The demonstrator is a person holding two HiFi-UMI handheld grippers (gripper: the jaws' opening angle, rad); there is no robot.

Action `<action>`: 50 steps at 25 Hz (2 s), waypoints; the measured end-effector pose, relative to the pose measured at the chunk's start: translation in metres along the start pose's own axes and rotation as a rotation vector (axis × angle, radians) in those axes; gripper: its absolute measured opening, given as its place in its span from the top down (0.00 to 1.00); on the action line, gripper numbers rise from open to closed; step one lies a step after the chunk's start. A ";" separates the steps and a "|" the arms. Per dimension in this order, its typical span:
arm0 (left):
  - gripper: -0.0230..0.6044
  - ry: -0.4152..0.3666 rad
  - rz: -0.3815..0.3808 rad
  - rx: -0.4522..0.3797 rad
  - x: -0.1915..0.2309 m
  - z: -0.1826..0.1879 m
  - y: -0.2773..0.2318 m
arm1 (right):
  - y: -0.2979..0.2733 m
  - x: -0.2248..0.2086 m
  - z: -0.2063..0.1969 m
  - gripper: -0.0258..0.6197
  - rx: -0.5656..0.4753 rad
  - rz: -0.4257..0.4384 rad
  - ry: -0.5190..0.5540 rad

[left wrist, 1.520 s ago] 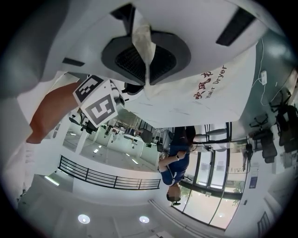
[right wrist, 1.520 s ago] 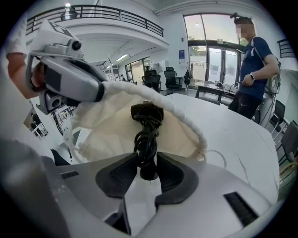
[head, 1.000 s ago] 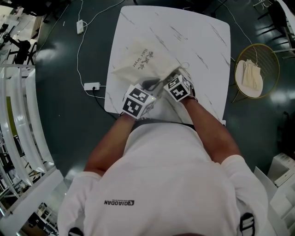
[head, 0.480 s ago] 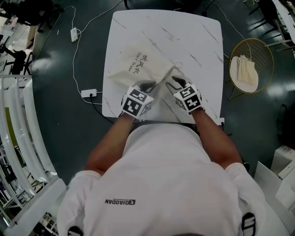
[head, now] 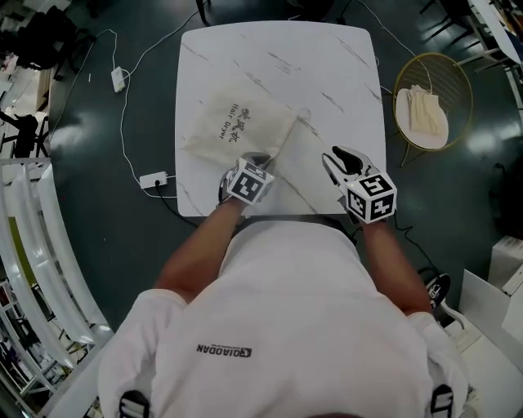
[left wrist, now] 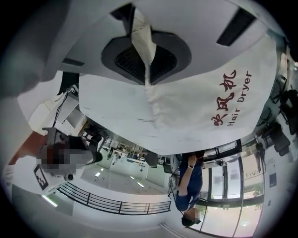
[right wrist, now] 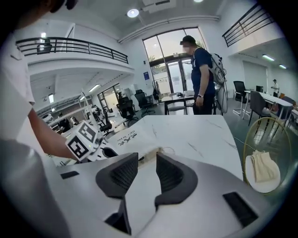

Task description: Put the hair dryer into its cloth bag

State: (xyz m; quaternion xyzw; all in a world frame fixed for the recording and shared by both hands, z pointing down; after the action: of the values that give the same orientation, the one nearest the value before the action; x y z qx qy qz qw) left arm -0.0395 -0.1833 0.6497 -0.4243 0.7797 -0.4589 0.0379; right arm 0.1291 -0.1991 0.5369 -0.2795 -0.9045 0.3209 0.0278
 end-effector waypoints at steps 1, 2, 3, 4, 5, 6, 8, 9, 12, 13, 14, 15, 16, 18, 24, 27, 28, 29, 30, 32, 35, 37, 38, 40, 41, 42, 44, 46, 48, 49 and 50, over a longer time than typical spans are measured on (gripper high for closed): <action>0.88 -0.005 0.000 0.015 0.002 -0.004 -0.004 | 0.008 0.000 0.003 0.74 -0.014 -0.008 -0.013; 0.87 -0.009 0.000 0.028 0.003 -0.007 -0.008 | 0.015 0.001 0.005 0.75 -0.028 -0.015 -0.026; 0.87 -0.011 -0.001 0.040 0.005 -0.009 -0.012 | 0.021 0.002 0.007 0.76 -0.043 -0.023 -0.038; 0.86 -0.014 -0.002 0.052 0.007 -0.011 -0.015 | 0.027 0.004 0.009 0.77 -0.056 -0.032 -0.048; 0.86 -0.018 -0.003 0.064 0.009 -0.013 -0.018 | 0.033 0.006 0.010 0.78 -0.066 -0.044 -0.056; 0.85 -0.026 -0.004 0.076 0.009 -0.014 -0.021 | 0.039 0.008 0.010 0.78 -0.073 -0.056 -0.062; 0.80 -0.049 -0.007 0.099 0.009 -0.018 -0.025 | 0.047 0.012 0.008 0.79 -0.079 -0.083 -0.078; 0.79 -0.063 -0.011 0.106 0.008 -0.020 -0.026 | 0.051 0.014 0.007 0.79 -0.081 -0.095 -0.087; 0.75 -0.093 -0.046 0.108 0.005 -0.023 -0.022 | 0.059 0.025 0.001 0.79 -0.086 -0.129 -0.119; 0.71 -0.100 -0.064 0.103 0.003 -0.023 -0.019 | 0.062 0.030 0.000 0.79 -0.089 -0.140 -0.129; 0.70 -0.105 -0.080 0.096 0.002 -0.023 -0.016 | 0.065 0.036 -0.001 0.79 -0.092 -0.152 -0.138; 0.70 -0.109 -0.093 0.088 0.000 -0.024 -0.013 | 0.069 0.041 -0.003 0.79 -0.095 -0.165 -0.146; 0.70 -0.112 -0.103 0.080 -0.001 -0.024 -0.009 | 0.074 0.046 -0.004 0.79 -0.099 -0.179 -0.153; 0.70 -0.114 -0.121 0.054 -0.005 -0.025 -0.001 | 0.083 0.057 -0.006 0.79 -0.110 -0.204 -0.171; 0.74 -0.095 -0.183 -0.031 -0.021 -0.027 0.031 | 0.100 0.086 -0.017 0.81 -0.142 -0.229 -0.200; 0.85 -0.083 -0.193 -0.095 -0.029 -0.021 0.060 | 0.098 0.095 -0.015 0.84 -0.151 -0.200 -0.204; 0.88 -0.076 -0.194 -0.122 -0.032 -0.018 0.070 | 0.097 0.096 -0.013 0.86 -0.158 -0.187 -0.207; 0.89 -0.071 -0.193 -0.148 -0.036 -0.015 0.080 | 0.097 0.096 -0.010 0.88 -0.167 -0.173 -0.214; 0.90 -0.067 -0.192 -0.174 -0.041 -0.012 0.089 | 0.097 0.096 -0.009 0.90 -0.175 -0.157 -0.225; 0.91 -0.053 -0.192 -0.230 -0.054 -0.008 0.108 | 0.098 0.095 -0.007 0.92 -0.192 -0.119 -0.250; 0.92 -0.004 -0.202 -0.311 -0.077 -0.005 0.132 | 0.107 0.094 -0.005 0.93 -0.219 -0.054 -0.255; 0.92 0.027 -0.196 -0.338 -0.095 -0.006 0.143 | 0.118 0.095 -0.005 0.93 -0.227 -0.018 -0.228; 0.92 0.038 -0.189 -0.343 -0.106 -0.008 0.146 | 0.125 0.096 -0.007 0.93 -0.222 -0.003 -0.208; 0.92 0.060 -0.173 -0.345 -0.129 -0.014 0.146 | 0.140 0.096 -0.016 0.93 -0.189 0.015 -0.169; 0.92 0.073 -0.167 -0.347 -0.142 -0.017 0.143 | 0.147 0.096 -0.023 0.93 -0.170 0.025 -0.154; 0.92 0.088 -0.161 -0.353 -0.155 -0.021 0.141 | 0.155 0.097 -0.031 0.93 -0.156 0.040 -0.142; 0.92 0.116 -0.148 -0.380 -0.182 -0.026 0.138 | 0.172 0.100 -0.046 0.93 -0.143 0.079 -0.116; 0.92 0.138 -0.127 -0.412 -0.209 -0.032 0.139 | 0.190 0.102 -0.058 0.93 -0.145 0.118 -0.098; 0.92 0.148 -0.104 -0.432 -0.233 -0.042 0.141 | 0.208 0.102 -0.069 0.93 -0.157 0.152 -0.101; 0.92 0.153 -0.091 -0.438 -0.243 -0.048 0.142 | 0.216 0.102 -0.074 0.93 -0.163 0.165 -0.105; 0.92 0.160 -0.076 -0.444 -0.251 -0.053 0.143 | 0.224 0.102 -0.080 0.93 -0.168 0.175 -0.108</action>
State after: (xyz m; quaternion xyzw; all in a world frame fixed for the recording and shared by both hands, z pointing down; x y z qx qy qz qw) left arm 0.0068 0.0594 0.4904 -0.4136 0.8455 -0.3096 -0.1353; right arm 0.1708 0.0418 0.4536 -0.3409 -0.9006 0.2597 -0.0727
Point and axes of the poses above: the fingertips, and each gripper's own axes: y backward along the fingers, x to its left, z out of its top, the point moved 4 cm from there along y, backward along the fingers, and after that the axes turned 10 degrees about -z, right-handed, at the moved point
